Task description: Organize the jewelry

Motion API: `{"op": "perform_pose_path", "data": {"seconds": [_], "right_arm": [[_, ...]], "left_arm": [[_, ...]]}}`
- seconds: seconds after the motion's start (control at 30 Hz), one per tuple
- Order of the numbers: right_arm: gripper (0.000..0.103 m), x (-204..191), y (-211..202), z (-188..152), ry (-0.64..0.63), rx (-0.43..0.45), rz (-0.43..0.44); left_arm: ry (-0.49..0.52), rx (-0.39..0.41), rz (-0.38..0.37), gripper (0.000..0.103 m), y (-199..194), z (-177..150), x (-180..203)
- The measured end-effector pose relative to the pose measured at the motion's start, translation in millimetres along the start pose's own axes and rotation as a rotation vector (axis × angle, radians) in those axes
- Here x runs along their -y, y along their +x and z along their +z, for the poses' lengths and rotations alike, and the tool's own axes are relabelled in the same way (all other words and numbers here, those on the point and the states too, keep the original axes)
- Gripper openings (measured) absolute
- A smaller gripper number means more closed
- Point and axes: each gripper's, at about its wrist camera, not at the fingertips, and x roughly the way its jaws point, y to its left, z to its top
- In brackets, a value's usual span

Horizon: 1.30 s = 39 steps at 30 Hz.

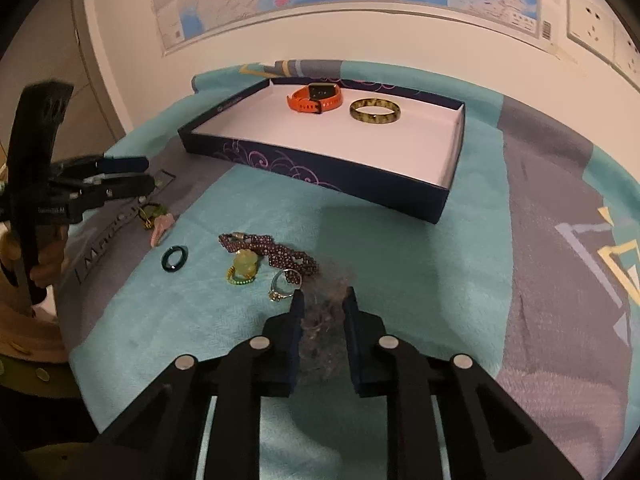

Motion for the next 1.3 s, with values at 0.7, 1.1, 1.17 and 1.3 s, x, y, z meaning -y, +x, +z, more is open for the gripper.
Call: {"op": "perform_pose_path", "data": {"seconds": [0.7, 1.1, 1.17, 1.3], "right_arm": [[0.016, 22, -39, 10, 0.146, 0.141, 0.084], [0.016, 20, -28, 6, 0.158, 0.119, 0.116], [0.016, 20, -27, 5, 0.160, 0.116, 0.118], [0.016, 20, -26, 5, 0.165, 0.114, 0.126]], "left_arm": [[0.191, -0.016, -0.132, 0.062, -19, -29, 41], [0.034, -0.101, -0.073, 0.024, 6, -24, -1], [0.017, -0.092, -0.054, 0.024, 4, -23, -7], [-0.024, -0.095, 0.006, 0.022, 3, -22, -22]]}}
